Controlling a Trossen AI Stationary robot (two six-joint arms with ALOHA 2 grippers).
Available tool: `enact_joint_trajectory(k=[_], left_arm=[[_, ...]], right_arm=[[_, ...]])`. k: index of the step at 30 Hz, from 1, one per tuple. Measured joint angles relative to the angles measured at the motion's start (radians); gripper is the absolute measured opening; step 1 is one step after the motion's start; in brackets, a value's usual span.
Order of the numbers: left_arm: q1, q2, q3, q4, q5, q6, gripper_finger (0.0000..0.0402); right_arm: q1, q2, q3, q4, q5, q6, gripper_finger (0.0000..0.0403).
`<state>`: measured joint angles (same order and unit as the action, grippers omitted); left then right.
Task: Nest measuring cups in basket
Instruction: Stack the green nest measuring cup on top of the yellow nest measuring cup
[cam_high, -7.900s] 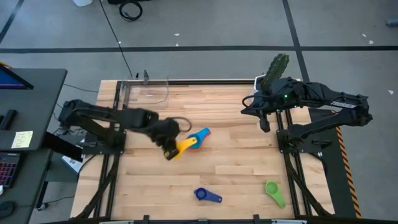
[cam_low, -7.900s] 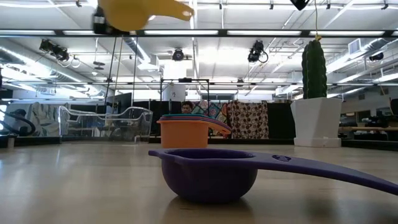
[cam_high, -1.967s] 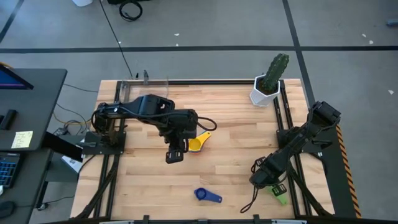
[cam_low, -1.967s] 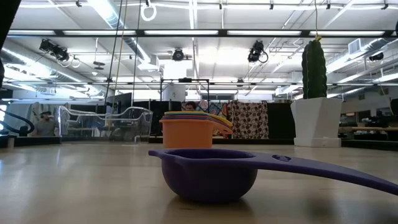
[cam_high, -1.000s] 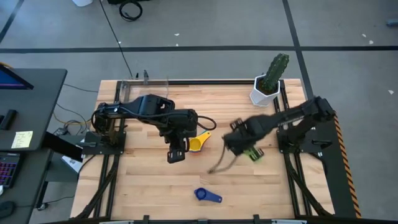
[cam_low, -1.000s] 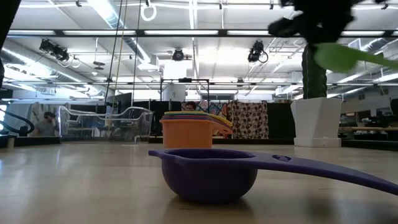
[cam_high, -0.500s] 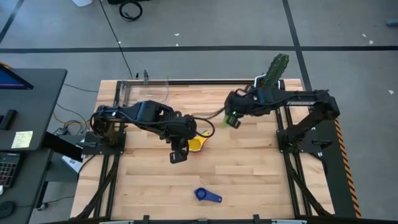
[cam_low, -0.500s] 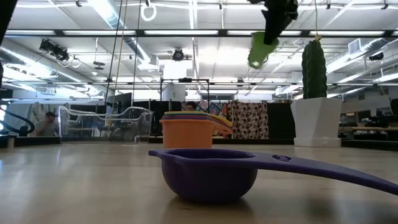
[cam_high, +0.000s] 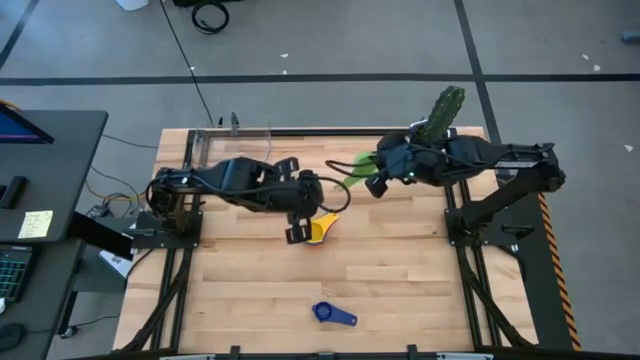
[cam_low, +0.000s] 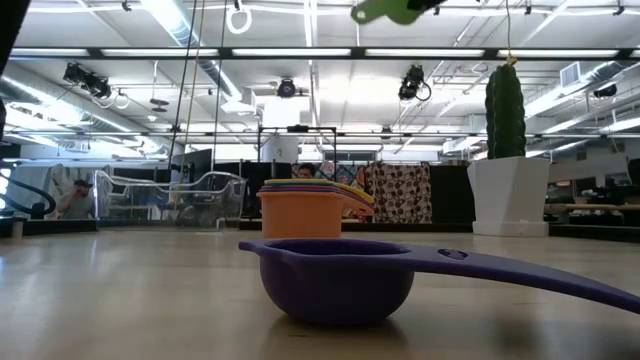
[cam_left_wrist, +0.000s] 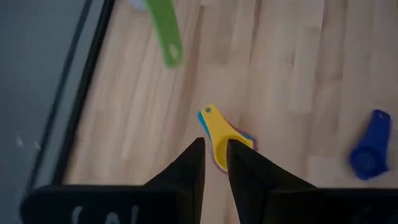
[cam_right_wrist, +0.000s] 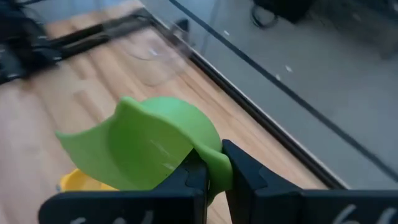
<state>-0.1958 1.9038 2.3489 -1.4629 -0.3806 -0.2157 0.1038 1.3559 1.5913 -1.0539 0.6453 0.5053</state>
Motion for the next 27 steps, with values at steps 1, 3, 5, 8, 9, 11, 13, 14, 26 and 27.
enact_joint_trajectory(k=[1,3,5,8,9,11,13,14,26,27], left_arm=[[0.005,0.000,0.000,0.013,-0.001,0.043,0.0071],[0.014,0.000,0.000,0.049,0.000,0.110,0.0071],[0.025,0.000,0.000,0.098,0.002,0.148,0.0071],[0.046,0.000,0.000,0.148,0.016,0.157,0.0071],[0.054,0.000,0.000,0.160,0.026,0.151,0.0071],[0.070,0.000,0.000,0.179,0.069,0.139,0.0071],[0.085,0.000,0.000,0.188,0.116,0.123,0.0071],[0.091,0.001,0.000,0.191,0.130,0.120,0.0071],[0.126,0.046,0.000,0.238,0.159,0.120,0.0071],[0.127,0.048,0.000,0.235,0.160,0.123,0.0071]], right_arm=[[0.012,-0.003,0.000,0.015,0.000,-0.024,0.0035],[0.032,-0.003,0.000,0.048,0.001,-0.061,0.0035],[0.051,-0.003,0.000,0.072,0.017,-0.094,0.0035],[0.070,-0.002,0.000,0.100,0.022,-0.135,0.0035],[0.077,-0.002,0.000,0.104,0.028,-0.140,0.0035],[0.088,-0.002,0.000,0.115,0.053,-0.148,0.0035],[0.098,-0.002,0.000,0.128,0.080,-0.166,0.0035],[0.102,-0.002,0.000,0.138,0.090,-0.174,0.0035],[0.111,-0.002,0.000,0.172,0.096,-0.219,0.0035],[0.111,-0.002,0.000,0.172,0.096,-0.222,0.0035]])
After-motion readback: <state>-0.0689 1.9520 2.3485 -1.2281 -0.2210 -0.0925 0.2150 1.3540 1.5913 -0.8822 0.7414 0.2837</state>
